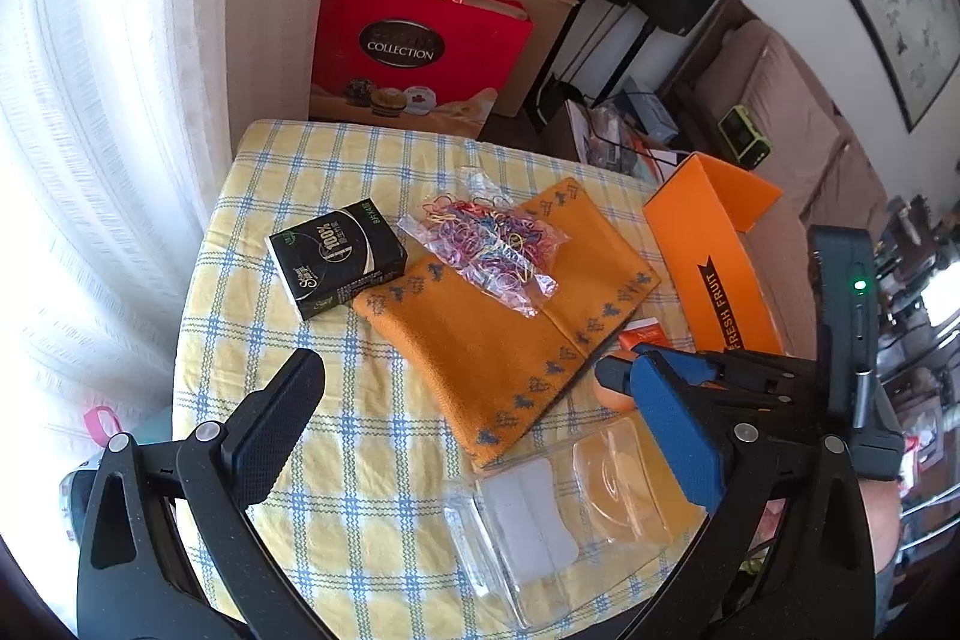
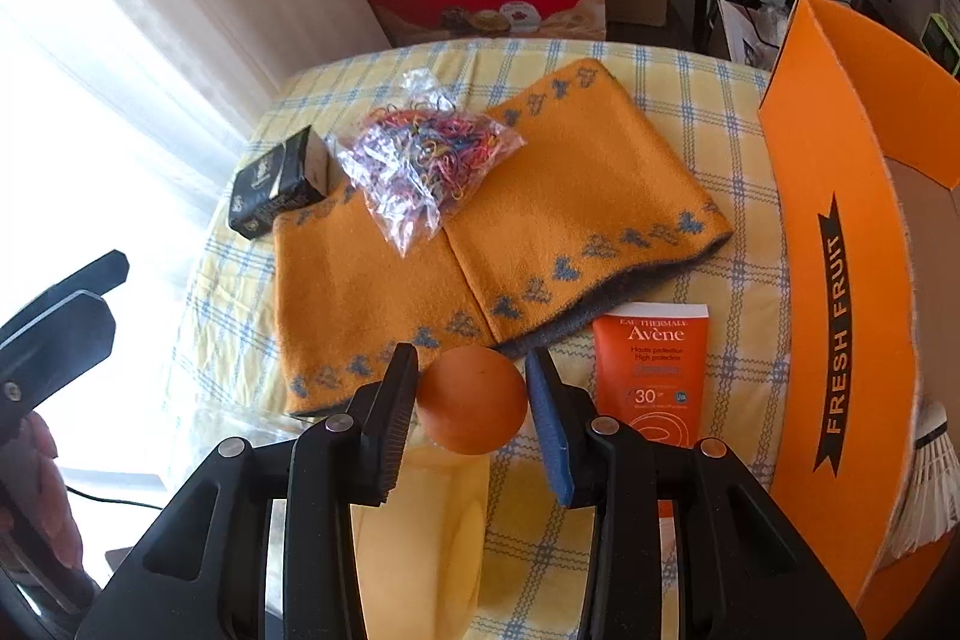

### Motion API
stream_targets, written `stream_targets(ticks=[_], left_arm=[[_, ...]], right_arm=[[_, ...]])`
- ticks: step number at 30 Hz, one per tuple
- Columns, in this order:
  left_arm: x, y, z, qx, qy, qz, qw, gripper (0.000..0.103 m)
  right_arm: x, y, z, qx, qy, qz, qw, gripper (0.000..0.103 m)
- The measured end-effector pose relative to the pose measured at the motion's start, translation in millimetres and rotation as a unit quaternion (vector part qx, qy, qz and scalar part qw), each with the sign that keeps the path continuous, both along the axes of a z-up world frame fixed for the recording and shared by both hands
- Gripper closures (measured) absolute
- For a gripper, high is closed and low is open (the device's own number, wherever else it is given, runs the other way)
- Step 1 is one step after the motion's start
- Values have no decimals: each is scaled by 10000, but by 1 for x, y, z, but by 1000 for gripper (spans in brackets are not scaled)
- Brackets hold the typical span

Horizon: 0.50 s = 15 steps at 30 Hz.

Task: Organize objects
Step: 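Close the right gripper on the orange ball and lift it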

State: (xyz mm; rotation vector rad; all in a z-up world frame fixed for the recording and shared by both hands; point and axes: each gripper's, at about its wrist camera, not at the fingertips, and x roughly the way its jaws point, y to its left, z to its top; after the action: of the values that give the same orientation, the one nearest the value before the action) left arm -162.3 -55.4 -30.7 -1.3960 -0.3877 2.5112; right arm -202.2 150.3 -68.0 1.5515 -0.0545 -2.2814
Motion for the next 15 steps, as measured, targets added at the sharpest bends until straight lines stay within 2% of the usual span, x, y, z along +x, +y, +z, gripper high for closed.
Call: stream_targets(ticks=[8, 15], left_arm=[[-7, 37, 9, -85, -54, -407, 9991, 1], [-17, 87, 6, 31, -413, -952, 9946, 1]], right_arm=[[24, 43, 54, -231, 597, -219, 9977, 65], [50, 84, 89, -329, 903, -372, 9947, 65]])
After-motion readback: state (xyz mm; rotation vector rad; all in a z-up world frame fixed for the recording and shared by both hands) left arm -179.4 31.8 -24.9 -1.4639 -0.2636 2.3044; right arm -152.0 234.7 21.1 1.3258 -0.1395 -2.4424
